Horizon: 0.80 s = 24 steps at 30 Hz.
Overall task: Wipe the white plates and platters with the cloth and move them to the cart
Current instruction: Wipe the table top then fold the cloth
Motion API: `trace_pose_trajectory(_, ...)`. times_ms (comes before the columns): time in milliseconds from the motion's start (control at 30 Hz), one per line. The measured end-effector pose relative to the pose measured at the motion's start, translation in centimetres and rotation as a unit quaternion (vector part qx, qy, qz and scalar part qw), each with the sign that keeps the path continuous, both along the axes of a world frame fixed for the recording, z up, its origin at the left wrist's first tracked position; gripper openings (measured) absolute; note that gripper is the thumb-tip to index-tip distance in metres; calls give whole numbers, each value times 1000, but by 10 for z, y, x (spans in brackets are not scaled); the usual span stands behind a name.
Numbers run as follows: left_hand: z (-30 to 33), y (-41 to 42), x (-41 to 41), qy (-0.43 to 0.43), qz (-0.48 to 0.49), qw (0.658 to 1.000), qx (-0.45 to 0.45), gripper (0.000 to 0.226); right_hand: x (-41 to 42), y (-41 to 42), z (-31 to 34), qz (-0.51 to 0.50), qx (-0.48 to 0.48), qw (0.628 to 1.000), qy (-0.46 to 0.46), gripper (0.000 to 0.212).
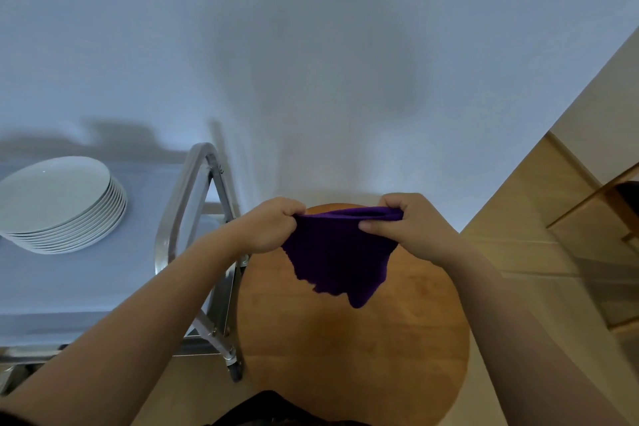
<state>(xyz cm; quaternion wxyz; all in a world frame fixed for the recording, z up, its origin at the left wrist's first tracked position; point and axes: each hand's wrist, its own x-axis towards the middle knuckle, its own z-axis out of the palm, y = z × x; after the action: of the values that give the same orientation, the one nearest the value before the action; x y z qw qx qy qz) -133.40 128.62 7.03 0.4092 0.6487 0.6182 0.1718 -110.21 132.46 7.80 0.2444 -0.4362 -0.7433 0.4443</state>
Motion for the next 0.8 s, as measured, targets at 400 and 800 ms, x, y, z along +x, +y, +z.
trace_pose_trajectory(400, 78, 15, 12, -604, 137, 778, -108, 17, -41, -41, -55, 205, -380, 876, 214, 110)
trace_pose_trajectory(800, -68, -26, 4, -627, 278, 656, -315, 86, -49, -35, -26, 13, -429, 835, 346, 25)
